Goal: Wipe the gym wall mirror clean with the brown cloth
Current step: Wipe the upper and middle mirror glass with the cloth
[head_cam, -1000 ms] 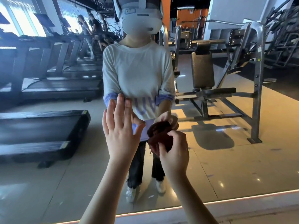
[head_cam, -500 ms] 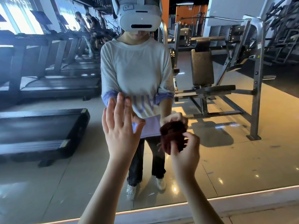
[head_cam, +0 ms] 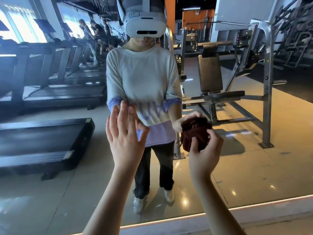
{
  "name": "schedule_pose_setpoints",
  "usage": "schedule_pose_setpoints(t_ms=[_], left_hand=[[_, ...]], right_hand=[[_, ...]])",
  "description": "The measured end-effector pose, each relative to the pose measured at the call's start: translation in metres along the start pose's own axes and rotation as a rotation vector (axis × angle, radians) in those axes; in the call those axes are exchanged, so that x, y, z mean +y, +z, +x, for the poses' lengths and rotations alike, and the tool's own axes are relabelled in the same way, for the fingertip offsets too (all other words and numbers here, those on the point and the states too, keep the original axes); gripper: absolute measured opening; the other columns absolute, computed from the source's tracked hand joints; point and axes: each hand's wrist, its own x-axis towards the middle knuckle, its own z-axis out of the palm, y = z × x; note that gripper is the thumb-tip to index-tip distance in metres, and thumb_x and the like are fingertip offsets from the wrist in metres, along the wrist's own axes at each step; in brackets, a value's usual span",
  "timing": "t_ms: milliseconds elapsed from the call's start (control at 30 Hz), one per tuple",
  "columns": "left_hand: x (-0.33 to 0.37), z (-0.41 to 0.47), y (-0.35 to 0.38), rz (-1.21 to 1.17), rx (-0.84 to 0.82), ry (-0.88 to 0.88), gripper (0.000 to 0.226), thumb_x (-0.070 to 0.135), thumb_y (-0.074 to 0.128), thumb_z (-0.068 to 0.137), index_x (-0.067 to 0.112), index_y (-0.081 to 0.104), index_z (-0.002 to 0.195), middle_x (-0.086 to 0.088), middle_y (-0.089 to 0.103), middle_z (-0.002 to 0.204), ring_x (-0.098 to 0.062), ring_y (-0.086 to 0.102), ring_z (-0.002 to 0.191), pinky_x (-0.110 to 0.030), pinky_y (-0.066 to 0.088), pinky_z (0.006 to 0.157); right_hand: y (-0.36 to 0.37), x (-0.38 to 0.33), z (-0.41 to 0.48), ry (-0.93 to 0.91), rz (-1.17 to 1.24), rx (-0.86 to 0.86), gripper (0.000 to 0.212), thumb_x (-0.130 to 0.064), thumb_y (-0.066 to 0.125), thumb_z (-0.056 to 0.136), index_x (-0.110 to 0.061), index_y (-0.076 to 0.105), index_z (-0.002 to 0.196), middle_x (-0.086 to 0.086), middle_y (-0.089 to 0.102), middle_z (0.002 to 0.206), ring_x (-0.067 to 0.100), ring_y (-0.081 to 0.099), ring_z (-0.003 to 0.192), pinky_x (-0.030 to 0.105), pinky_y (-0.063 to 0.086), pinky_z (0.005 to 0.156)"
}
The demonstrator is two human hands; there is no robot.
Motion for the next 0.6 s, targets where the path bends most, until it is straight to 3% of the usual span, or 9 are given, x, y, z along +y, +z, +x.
schedule_pose_setpoints(t_ms=[100,200,367,500,600], left_hand=[[0.0,0.0,0.001,-0.014,0.004,-0.003,0.08,0.038,0.076,0.083,0.005,0.042,0.147,-0.016,0.035,0.155,-0.036,0.03,0.142,-0.054,0.032,0.114],[0.0,0.001,0.001,-0.013,0.01,-0.002,0.078,0.039,0.073,0.083,0.006,0.041,0.146,-0.017,0.037,0.154,-0.036,0.031,0.141,-0.054,0.033,0.113],[0.006,0.003,-0.001,-0.035,0.033,-0.02,0.076,0.03,0.079,0.081,0.006,0.043,0.143,-0.018,0.043,0.151,-0.036,0.034,0.14,-0.052,0.035,0.112],[0.015,0.01,-0.006,-0.066,0.065,-0.042,0.075,0.018,0.084,0.076,0.005,0.048,0.14,-0.017,0.051,0.145,-0.033,0.039,0.138,-0.042,0.03,0.114],[0.025,0.02,-0.006,-0.139,-0.005,0.075,0.073,0.031,0.073,0.084,0.007,0.046,0.147,-0.013,0.044,0.153,-0.035,0.036,0.143,-0.05,0.033,0.115]], right_hand=[[0.004,-0.006,-0.009,-0.127,-0.003,-0.101,0.045,-0.003,0.073,0.079,-0.01,0.051,0.118,0.016,0.059,0.117,0.034,0.059,0.107,0.046,0.057,0.075],[-0.001,-0.013,0.018,-0.193,0.017,-0.096,0.036,-0.017,0.065,0.085,-0.011,0.054,0.118,0.013,0.06,0.118,0.03,0.058,0.108,0.041,0.055,0.077],[-0.004,-0.023,0.046,-0.029,0.099,0.042,0.039,-0.019,0.064,0.088,-0.011,0.054,0.125,0.012,0.053,0.127,0.026,0.054,0.115,0.035,0.052,0.082],[0.005,-0.032,0.029,-0.312,0.012,-0.072,0.035,-0.024,0.059,0.087,-0.012,0.057,0.12,0.014,0.059,0.12,0.029,0.057,0.107,0.032,0.052,0.079],[0.004,-0.046,0.06,-0.455,-0.02,-0.026,0.035,-0.02,0.063,0.087,-0.016,0.057,0.12,0.015,0.063,0.116,0.029,0.059,0.104,0.027,0.047,0.08]])
